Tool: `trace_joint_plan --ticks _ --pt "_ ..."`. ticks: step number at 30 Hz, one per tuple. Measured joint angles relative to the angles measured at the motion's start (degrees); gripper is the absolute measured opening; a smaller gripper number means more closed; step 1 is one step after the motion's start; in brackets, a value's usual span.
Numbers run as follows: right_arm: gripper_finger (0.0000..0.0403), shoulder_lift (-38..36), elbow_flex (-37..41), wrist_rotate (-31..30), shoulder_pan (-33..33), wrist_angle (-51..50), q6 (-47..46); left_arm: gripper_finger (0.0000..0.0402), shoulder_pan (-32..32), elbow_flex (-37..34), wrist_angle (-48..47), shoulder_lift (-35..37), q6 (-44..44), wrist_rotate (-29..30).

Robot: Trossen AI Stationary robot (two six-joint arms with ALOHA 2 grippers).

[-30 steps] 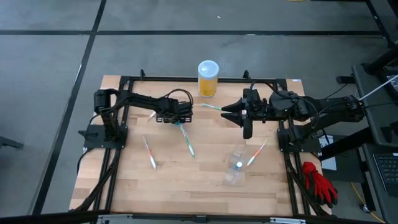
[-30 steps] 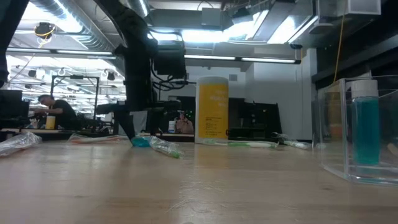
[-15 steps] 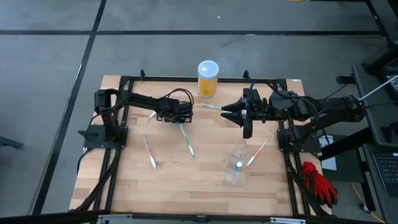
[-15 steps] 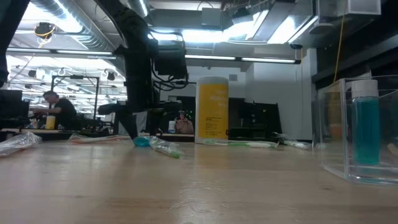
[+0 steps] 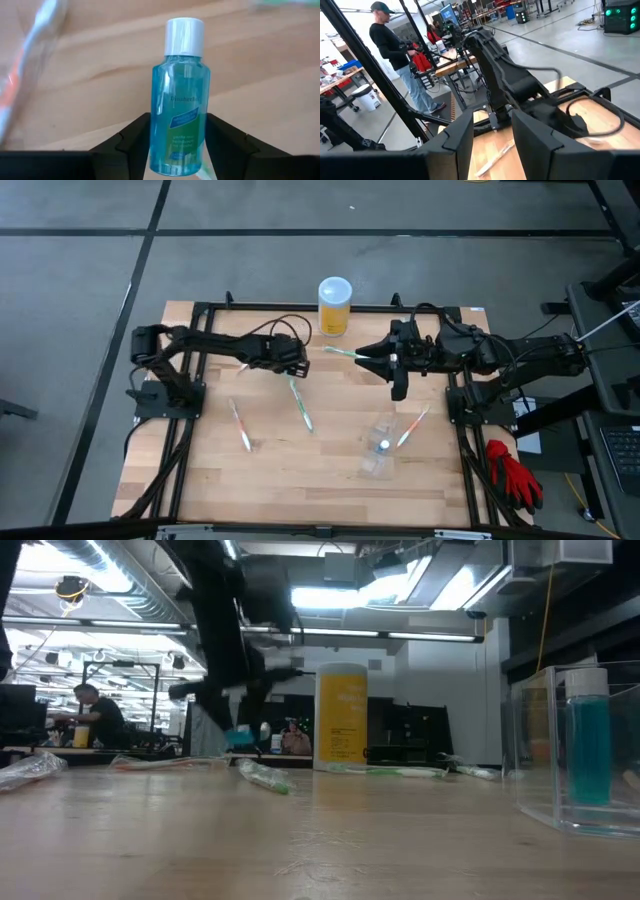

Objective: Pick & Place toothbrushing station
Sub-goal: Put the blue mouthwash bottle into the transparent organizer

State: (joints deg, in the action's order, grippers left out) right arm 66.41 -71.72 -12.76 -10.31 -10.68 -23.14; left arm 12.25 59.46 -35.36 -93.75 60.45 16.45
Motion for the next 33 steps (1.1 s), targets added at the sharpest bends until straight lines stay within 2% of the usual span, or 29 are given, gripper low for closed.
trace_joint_plan --ticks 6,12,16,24,29,33 --pt "0.0137 0.00 0.00 -0.12 0.11 0.00 1.89 0.0166 -4.49 0.02 0.15 9.60 -11.85 2.02" --pt "0.0137 0.00 0.00 0.19 0.37 -0.14 5.77 0.0170 -10.52 0.04 1.51 16.28 -18.27 1.45" --pt "0.0137 0.00 0.00 6.04 0.39 -2.57 14.36 0.0170 -15.47 0.04 6.06 18.86 -25.62 -2.21" --pt "0.0137 0.23 0.00 15.19 0.19 -16.10 24.52 0.0170 -22.04 0.07 10.40 19.69 -27.77 -11.91" --pt "0.0137 2.30 0.00 16.90 -1.93 -15.95 29.80 0.0170 -23.52 0.07 12.54 19.71 -26.79 -17.39" --pt "0.0137 5.72 -1.30 16.84 -3.65 -15.32 33.08 0.0171 -23.47 0.07 17.89 19.73 -25.84 -20.40"
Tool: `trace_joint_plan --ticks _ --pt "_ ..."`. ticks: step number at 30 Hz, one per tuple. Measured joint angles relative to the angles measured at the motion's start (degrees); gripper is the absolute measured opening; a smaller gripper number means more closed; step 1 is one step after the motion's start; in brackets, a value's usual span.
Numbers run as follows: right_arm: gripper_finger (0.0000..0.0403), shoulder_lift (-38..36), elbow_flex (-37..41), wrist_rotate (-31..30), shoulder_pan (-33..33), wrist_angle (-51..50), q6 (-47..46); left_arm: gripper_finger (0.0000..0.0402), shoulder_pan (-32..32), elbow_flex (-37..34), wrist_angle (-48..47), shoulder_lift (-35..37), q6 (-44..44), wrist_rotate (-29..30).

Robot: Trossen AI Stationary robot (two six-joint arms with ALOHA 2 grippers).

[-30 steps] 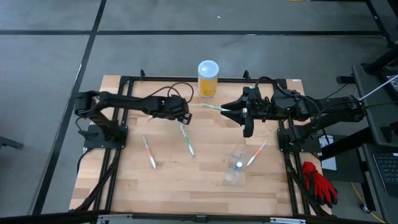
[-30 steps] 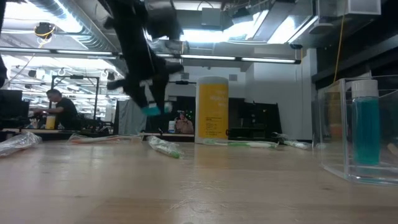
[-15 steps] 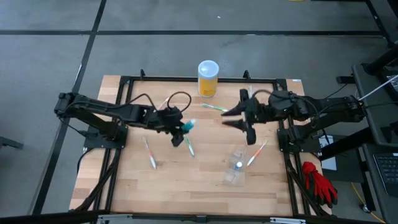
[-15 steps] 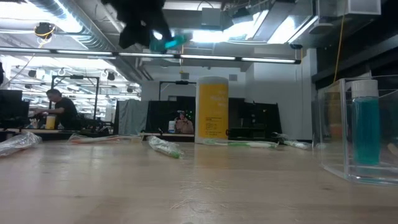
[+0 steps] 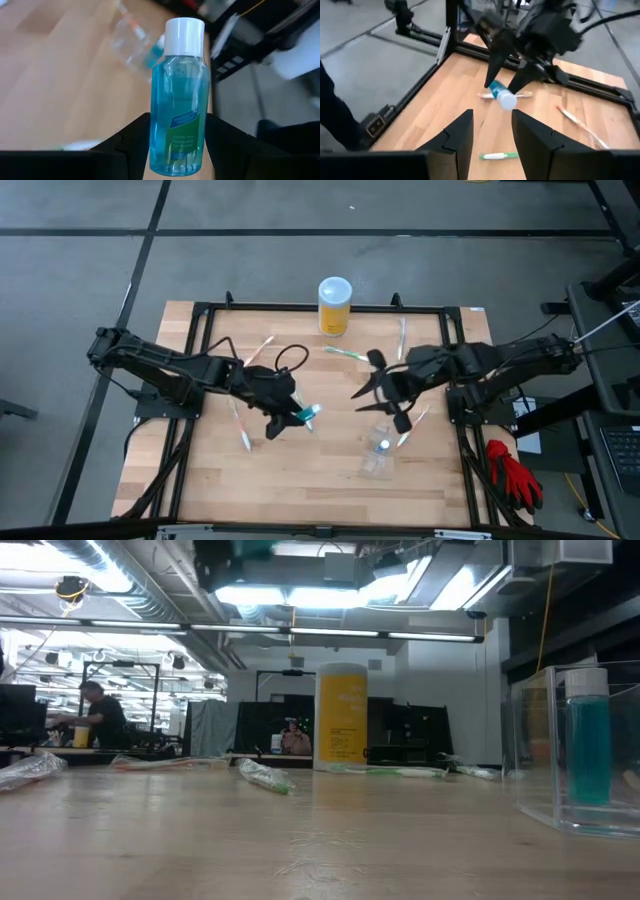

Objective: Pick & Place toothbrushing station
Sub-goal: Put the blue mouthwash bottle into the transparent organizer

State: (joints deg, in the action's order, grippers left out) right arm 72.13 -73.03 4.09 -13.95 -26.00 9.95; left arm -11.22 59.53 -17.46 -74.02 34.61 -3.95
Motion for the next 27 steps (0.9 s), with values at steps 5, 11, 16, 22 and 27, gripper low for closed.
trace_joint_plan --ticks 5,11,16,22,27 --pt "0.0137 5.86 -5.67 -1.30 -1.94 -1.39 5.93 0.0171 0.57 0.23 6.55 0.00 1.05 -4.26" --pt "0.0137 11.16 -12.45 -3.68 -3.00 -4.89 8.98 0.0171 0.87 2.62 6.60 0.00 1.75 -7.98" --pt "0.0137 13.20 -15.15 -3.66 -3.17 -5.80 9.37 0.0171 0.85 3.75 7.00 0.00 2.61 -11.01" --pt "0.0137 13.69 -15.28 -6.24 -4.23 -5.52 6.85 0.0171 -0.03 3.87 7.01 0.01 2.72 -11.25" --pt "0.0137 13.69 -15.28 -6.68 -5.05 -4.30 3.77 0.0171 -0.76 3.87 7.01 0.01 2.27 -11.24"
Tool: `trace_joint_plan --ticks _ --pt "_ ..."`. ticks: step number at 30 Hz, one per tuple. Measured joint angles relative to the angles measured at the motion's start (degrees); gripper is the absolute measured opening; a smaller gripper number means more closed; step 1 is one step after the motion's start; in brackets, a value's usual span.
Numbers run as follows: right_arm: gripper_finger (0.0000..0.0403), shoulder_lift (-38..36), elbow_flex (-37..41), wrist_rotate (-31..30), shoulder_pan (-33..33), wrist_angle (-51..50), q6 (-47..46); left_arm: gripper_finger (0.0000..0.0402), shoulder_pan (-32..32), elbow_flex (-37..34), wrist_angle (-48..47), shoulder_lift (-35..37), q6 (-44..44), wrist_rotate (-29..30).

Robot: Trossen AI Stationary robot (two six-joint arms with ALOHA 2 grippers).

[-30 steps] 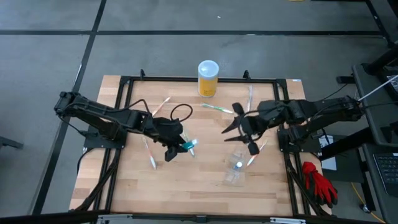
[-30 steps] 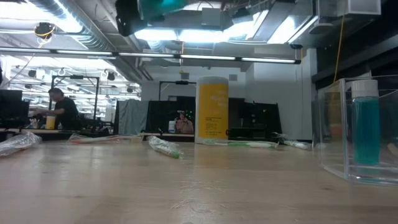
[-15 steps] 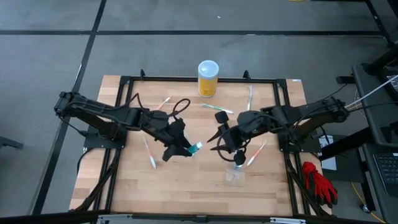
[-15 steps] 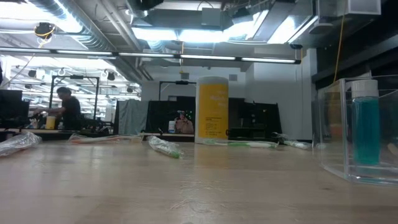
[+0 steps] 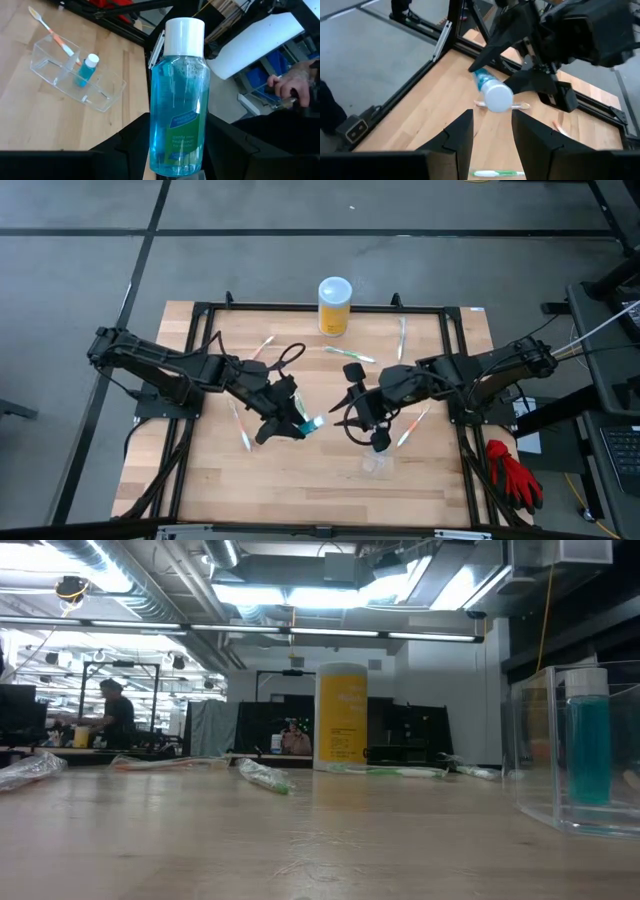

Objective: Pick & Place toothbrushing station
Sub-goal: Put the blue mouthwash bottle into the transparent organizer

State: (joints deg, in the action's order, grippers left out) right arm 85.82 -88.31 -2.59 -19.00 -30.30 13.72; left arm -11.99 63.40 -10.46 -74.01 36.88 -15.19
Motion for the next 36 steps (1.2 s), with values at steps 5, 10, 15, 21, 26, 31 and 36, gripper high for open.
trace_joint_plan --ticks 5,10,15,21,26,31,36 --pt "0.0137 -0.02 0.00 0.00 -0.24 1.28 -2.02 0.0171 0.02 0.00 0.00 -0.01 -0.19 0.01" --pt "0.0154 -0.02 0.00 0.33 -0.22 1.72 -5.88 0.0171 0.02 0.00 0.02 0.01 -0.61 -0.05" --pt "0.0202 -0.01 0.00 0.46 -0.23 2.91 -8.63 0.0171 -0.02 0.00 0.02 -0.01 -0.72 -0.06" --pt "0.0253 -0.02 0.00 -0.07 -0.24 4.14 -5.97 0.0171 -0.09 0.00 0.18 0.00 -1.70 -0.58" --pt "0.0263 0.85 0.00 -1.15 -0.24 3.84 -4.26 0.0171 -0.09 0.00 2.39 0.01 -2.23 -3.01" --pt "0.0263 2.52 0.01 -1.05 -0.23 3.94 -4.12 0.0171 -0.09 0.00 2.99 0.00 -2.73 -3.16" --pt "0.0263 2.86 0.01 -1.05 -0.22 5.74 -4.26 0.0171 -0.09 0.00 2.95 -0.01 -3.50 -3.16"
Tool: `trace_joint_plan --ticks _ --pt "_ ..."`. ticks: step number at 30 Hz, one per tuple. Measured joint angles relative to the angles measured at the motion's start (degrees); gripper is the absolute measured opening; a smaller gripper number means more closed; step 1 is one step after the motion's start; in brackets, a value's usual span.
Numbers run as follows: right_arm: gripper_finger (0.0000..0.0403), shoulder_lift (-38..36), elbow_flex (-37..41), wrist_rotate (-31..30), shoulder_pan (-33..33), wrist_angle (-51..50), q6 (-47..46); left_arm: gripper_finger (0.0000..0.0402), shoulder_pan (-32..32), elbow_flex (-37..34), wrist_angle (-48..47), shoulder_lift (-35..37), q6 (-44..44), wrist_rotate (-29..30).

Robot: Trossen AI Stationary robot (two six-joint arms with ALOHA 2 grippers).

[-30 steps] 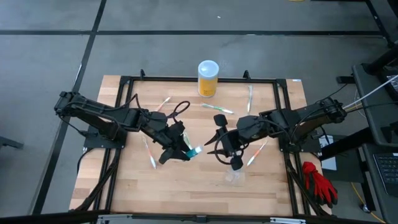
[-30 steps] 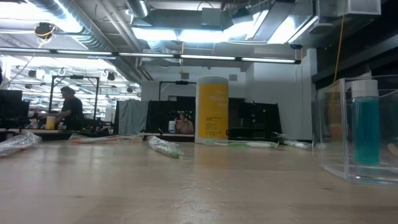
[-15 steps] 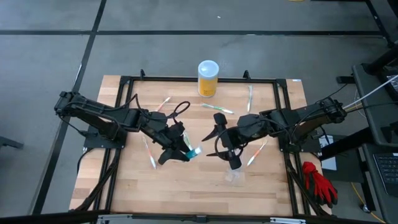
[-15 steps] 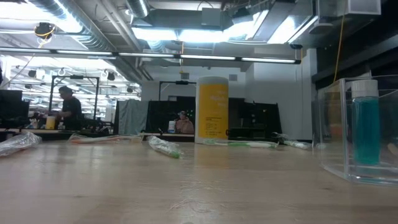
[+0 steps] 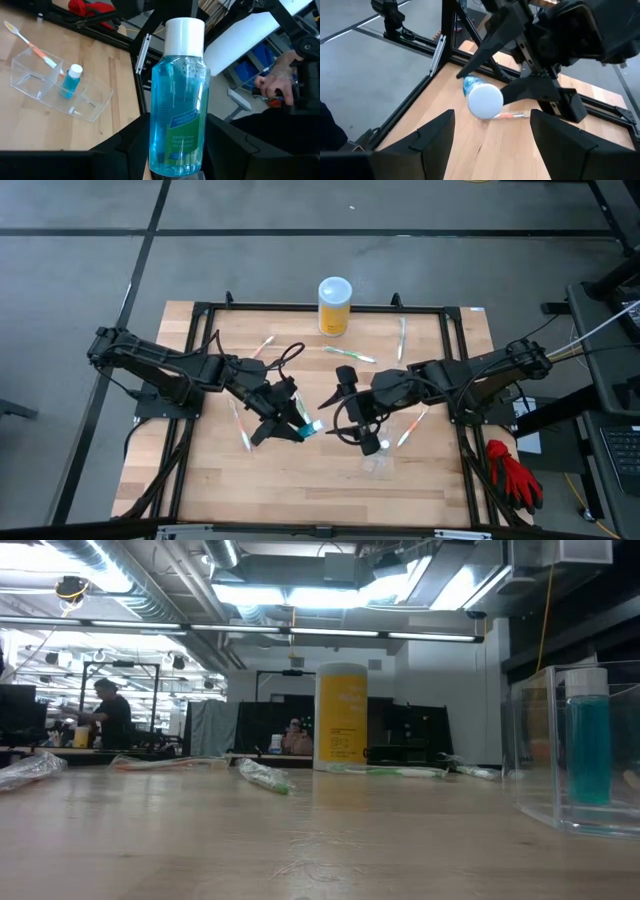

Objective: Pick & Place toothbrushing station
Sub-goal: Put the blue mouthwash bottle into the transparent organizer

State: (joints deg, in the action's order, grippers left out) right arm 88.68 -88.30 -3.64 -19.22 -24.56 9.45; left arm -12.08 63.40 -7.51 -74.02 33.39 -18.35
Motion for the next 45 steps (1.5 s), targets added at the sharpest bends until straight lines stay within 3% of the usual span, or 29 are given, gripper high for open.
trace_joint_plan --ticks 17,31,45 --pt "0.0257 1.24 0.01 0.00 0.00 2.14 -2.58 0.0171 1.79 0.07 -0.28 -0.59 -1.64 -2.35" --pt "0.0167 1.20 0.01 1.50 0.00 2.21 -2.69 0.0171 1.79 0.07 -0.39 -0.61 -1.60 -2.19" --pt "0.0111 1.20 0.01 1.55 0.00 3.08 -3.04 0.0171 1.79 0.07 -0.37 -0.61 -1.68 -2.17"
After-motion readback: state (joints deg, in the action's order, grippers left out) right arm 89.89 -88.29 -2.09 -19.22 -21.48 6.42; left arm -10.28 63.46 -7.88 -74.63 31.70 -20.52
